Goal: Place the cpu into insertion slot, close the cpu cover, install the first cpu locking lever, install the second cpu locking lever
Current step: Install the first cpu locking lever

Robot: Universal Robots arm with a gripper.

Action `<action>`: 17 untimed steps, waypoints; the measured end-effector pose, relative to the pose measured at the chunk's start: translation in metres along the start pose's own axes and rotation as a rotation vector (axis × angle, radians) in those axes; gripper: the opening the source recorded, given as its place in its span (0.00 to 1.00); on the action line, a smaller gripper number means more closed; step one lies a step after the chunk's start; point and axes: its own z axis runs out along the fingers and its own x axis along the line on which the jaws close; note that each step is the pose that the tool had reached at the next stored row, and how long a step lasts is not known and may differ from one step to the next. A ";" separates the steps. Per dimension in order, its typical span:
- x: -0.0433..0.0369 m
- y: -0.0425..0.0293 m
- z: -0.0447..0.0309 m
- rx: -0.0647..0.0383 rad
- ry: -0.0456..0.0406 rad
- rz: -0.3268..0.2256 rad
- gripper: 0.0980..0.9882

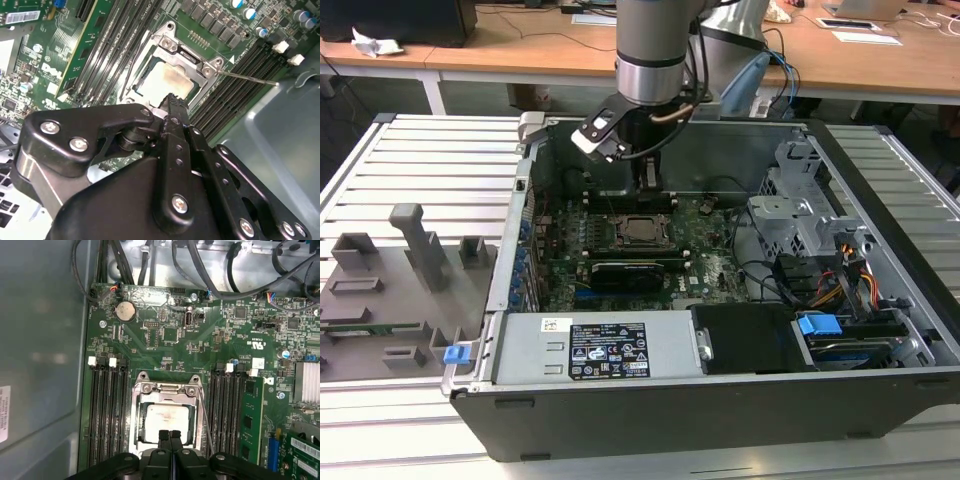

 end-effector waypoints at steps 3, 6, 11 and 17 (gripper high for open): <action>0.0000 0.0001 -0.0032 0.000 0.0000 0.000 0.01; -0.0001 0.0004 -0.0115 0.000 0.0000 0.000 0.01; -0.0001 0.0007 -0.0199 0.000 0.0015 -0.052 0.01; -0.0001 0.0006 -0.0182 0.002 0.0065 -0.215 0.01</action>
